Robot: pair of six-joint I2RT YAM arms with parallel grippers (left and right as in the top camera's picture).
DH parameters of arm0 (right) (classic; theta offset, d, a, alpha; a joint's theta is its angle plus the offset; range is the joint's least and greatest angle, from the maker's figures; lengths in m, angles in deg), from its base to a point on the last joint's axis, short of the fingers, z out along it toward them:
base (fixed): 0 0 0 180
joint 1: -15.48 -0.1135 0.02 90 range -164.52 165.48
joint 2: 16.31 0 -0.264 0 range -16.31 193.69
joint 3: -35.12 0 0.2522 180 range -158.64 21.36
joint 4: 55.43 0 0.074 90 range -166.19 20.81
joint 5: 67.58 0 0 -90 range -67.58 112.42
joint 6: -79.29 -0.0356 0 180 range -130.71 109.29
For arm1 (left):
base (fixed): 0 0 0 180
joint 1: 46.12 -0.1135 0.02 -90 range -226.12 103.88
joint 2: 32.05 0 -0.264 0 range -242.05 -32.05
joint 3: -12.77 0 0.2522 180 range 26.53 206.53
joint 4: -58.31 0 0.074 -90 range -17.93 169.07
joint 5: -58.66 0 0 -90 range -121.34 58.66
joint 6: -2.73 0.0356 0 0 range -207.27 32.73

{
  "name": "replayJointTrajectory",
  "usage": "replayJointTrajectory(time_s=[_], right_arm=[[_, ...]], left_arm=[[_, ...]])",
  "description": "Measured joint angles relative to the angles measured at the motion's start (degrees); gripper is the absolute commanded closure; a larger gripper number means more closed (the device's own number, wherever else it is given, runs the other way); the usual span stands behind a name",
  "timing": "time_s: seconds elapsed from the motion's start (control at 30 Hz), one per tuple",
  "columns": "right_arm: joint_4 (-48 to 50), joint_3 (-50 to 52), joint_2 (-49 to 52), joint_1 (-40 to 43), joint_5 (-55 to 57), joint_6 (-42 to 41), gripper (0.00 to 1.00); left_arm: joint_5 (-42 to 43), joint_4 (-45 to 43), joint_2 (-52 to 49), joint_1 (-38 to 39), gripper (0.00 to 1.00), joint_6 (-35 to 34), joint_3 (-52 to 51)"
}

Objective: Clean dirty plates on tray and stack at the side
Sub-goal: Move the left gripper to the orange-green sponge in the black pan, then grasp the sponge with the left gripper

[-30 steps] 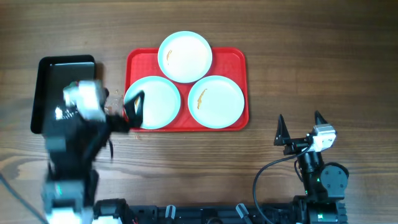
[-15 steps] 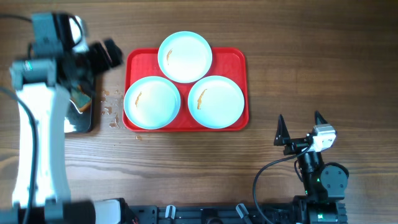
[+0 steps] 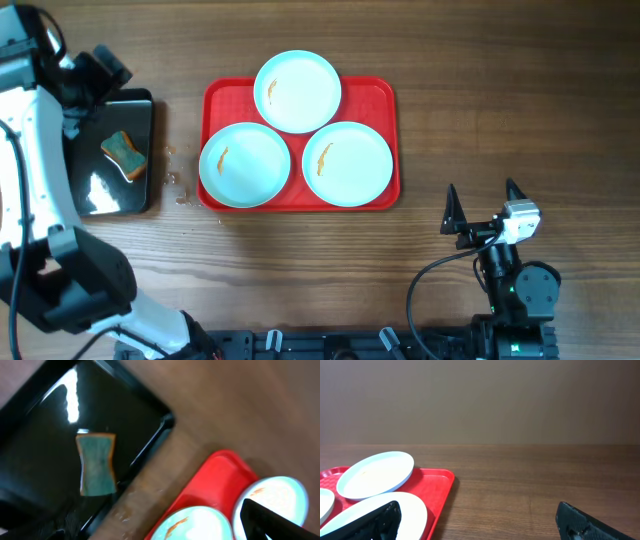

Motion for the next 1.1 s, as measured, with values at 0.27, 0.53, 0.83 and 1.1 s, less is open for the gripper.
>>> replayJointTrajectory(time_s=[0.27, 0.53, 0.83, 1.1], right_arm=[[0.00, 0.02, 0.00, 0.00, 0.00, 0.00, 0.00], [0.00, 0.02, 0.00, 0.00, 0.00, 0.00, 0.00], [0.00, 0.02, 0.00, 0.00, 0.00, 0.00, 0.00], [0.00, 0.00, 0.00, 0.00, 0.00, 0.00, 0.00]], left_arm=[[-3.04, 2.89, -11.30, -0.72, 0.01, -2.60, -0.46], [-7.32, 2.99, -18.01, -2.64, 0.30, -4.59, -1.03], [-9.64, 2.71, -20.92, -2.67, 0.40, -5.57, -1.03], [-9.62, 2.54, -22.97, -2.67, 0.53, -5.97, -1.03]])
